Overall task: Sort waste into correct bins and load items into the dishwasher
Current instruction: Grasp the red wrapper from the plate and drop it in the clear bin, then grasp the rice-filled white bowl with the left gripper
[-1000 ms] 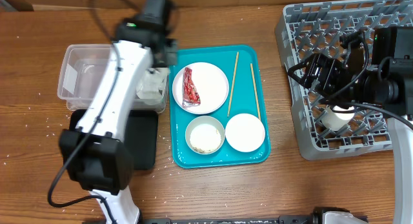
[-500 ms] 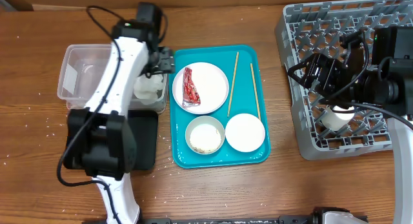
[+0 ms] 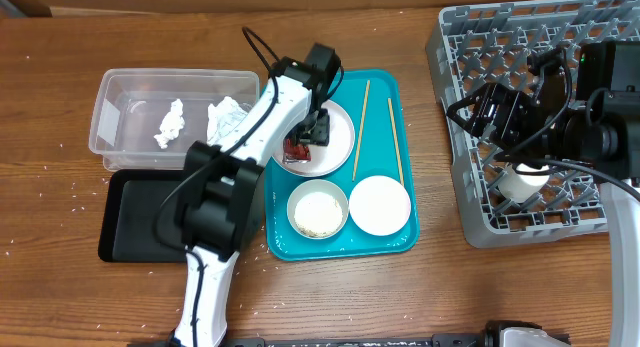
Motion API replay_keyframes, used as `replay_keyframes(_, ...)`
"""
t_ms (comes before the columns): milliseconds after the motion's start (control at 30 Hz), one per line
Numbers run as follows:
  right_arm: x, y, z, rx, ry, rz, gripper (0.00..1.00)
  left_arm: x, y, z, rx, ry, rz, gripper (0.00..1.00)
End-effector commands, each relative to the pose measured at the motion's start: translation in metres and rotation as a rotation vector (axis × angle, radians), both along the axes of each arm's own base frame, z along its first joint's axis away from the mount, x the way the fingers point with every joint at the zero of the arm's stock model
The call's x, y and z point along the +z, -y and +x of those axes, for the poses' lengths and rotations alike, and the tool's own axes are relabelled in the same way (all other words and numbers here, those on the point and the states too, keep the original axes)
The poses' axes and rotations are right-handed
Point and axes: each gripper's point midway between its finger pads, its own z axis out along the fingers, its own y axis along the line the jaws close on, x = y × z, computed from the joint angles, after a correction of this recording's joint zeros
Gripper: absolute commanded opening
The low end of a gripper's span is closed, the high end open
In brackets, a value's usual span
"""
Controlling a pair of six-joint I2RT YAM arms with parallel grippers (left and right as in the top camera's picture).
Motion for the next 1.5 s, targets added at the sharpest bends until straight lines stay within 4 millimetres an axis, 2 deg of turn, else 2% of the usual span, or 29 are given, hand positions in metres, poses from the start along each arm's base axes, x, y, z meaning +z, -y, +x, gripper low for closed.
replay_keyframes(0, 0.003, -0.001, 0.001, 0.006, 0.014, -0.007, 1.00, -0.026, -0.005, -0.008, 0.053, -0.060, 0.019, 0.63)
replay_keyframes(33, 0.003, -0.001, 0.001, 0.005, 0.013, -0.007, 1.00, -0.028, -0.003, -0.009, 0.053, -0.069, 0.007, 0.57)
replay_keyframes(67, 0.003, -0.001, 0.001, 0.006, 0.014, -0.007, 1.00, -0.028, 0.001, -0.010, 0.052, -0.075, -0.013, 0.46)
replay_keyframes(100, 0.003, -0.001, 0.001, 0.006, 0.013, -0.006, 1.00, -0.024, 0.009, -0.010, 0.051, -0.083, -0.061, 0.10)
replay_keyframes(133, 0.003, -0.001, 0.001, 0.006, 0.014, -0.007, 1.00, -0.019, 0.012, -0.009, 0.051, -0.082, -0.081, 0.04)
replay_keyframes(200, 0.003, -0.001, 0.001, 0.006, 0.014, -0.007, 1.00, 0.001, 0.017, -0.004, 0.050, -0.059, -0.114, 0.04)
replay_keyframes(233, 0.003, -0.001, 0.001, 0.006, 0.014, -0.007, 1.00, 0.030, 0.018, 0.002, 0.052, -0.016, -0.137, 0.04)
replay_keyframes(267, 0.003, -0.001, 0.001, 0.006, 0.014, -0.007, 1.00, 0.048, 0.016, 0.005, 0.056, 0.011, -0.144, 0.04)
replay_keyframes(300, 0.002, -0.001, 0.001, 0.006, 0.013, -0.007, 1.00, 0.078, 0.009, 0.009, 0.068, 0.060, -0.153, 0.04)
replay_keyframes(400, 0.003, -0.001, 0.001, 0.006, 0.013, -0.006, 1.00, 0.121, -0.018, 0.013, 0.119, 0.149, -0.126, 0.04)
replay_keyframes(467, 0.003, -0.001, 0.001, 0.006, 0.013, -0.006, 1.00, 0.137, -0.047, 0.014, 0.181, 0.191, -0.069, 0.04)
replay_keyframes(533, 0.003, -0.001, 0.001, 0.006, 0.013, -0.007, 1.00, 0.142, -0.074, 0.013, 0.237, 0.199, -0.016, 0.04)
replay_keyframes(633, 0.003, -0.001, 0.001, 0.006, 0.013, -0.006, 1.00, 0.129, -0.111, 0.012, 0.311, 0.158, 0.024, 0.04)
replay_keyframes(667, 0.003, -0.001, 0.001, 0.006, 0.013, -0.006, 1.00, 0.122, -0.119, 0.012, 0.330, 0.144, 0.030, 0.06)
replay_keyframes(700, 0.003, -0.001, 0.001, 0.006, 0.013, -0.006, 1.00, 0.114, -0.128, 0.013, 0.350, 0.132, 0.036, 0.21)
replay_keyframes(733, 0.003, -0.001, 0.001, 0.006, 0.013, -0.006, 1.00, 0.105, -0.137, 0.014, 0.370, 0.119, 0.040, 0.46)
replay_keyframes(767, 0.002, -0.001, 0.001, 0.006, 0.013, -0.006, 1.00, 0.097, -0.143, 0.015, 0.386, 0.104, 0.039, 0.81)
replay_keyframes(800, 0.002, -0.001, 0.001, 0.006, 0.013, -0.006, 1.00, 0.090, -0.148, 0.015, 0.401, 0.087, 0.022, 0.93)
replay_keyframes(867, 0.003, -0.001, 0.001, 0.006, 0.013, -0.006, 1.00, 0.085, -0.148, 0.015, 0.380, 0.057, -0.027, 0.99)
replay_keyframes(900, 0.003, -0.001, 0.001, 0.006, 0.014, -0.007, 1.00, 0.085, -0.149, 0.015, 0.369, 0.053, -0.038, 0.99)
replay_keyframes(967, 0.003, -0.001, 0.001, 0.006, 0.014, -0.007, 1.00, 0.100, -0.153, 0.015, 0.359, 0.074, -0.045, 0.96)
replay_keyframes(1067, 0.002, 0.000, 0.002, 0.002, 0.014, -0.013, 1.00, 0.133, -0.138, 0.018, 0.287, 0.131, -0.115, 0.93)
replay_keyframes(1133, -0.001, 0.006, 0.003, -0.019, 0.012, -0.048, 1.00, 0.166, -0.112, 0.013, 0.195, 0.183, -0.210, 0.90)
replay_keyframes(1167, -0.002, 0.009, 0.004, -0.029, 0.011, -0.065, 1.00, 0.175, -0.104, 0.011, 0.167, 0.199, -0.230, 0.90)
replay_keyframes(1200, -0.005, 0.015, 0.005, -0.049, 0.009, -0.096, 1.00, 0.188, -0.092, 0.003, 0.132, 0.216, -0.250, 0.89)
replay_keyframes(1267, -0.009, 0.025, 0.007, -0.085, 0.005, -0.150, 1.00, 0.202, -0.074, -0.012, 0.086, 0.219, -0.259, 0.88)
replay_keyframes(1300, -0.011, 0.032, 0.008, -0.106, 0.003, -0.186, 1.00, 0.210, -0.056, -0.029, 0.038, 0.201, -0.262, 0.86)
replay_keyframes(1400, -0.011, 0.033, 0.008, -0.109, 0.004, -0.192, 1.00, 0.208, -0.025, -0.055, -0.008, 0.140, -0.262, 0.77)
replay_keyframes(1467, -0.011, 0.033, 0.008, -0.109, 0.004, -0.191, 1.00, 0.199, -0.007, -0.068, -0.024, 0.098, -0.240, 0.75)
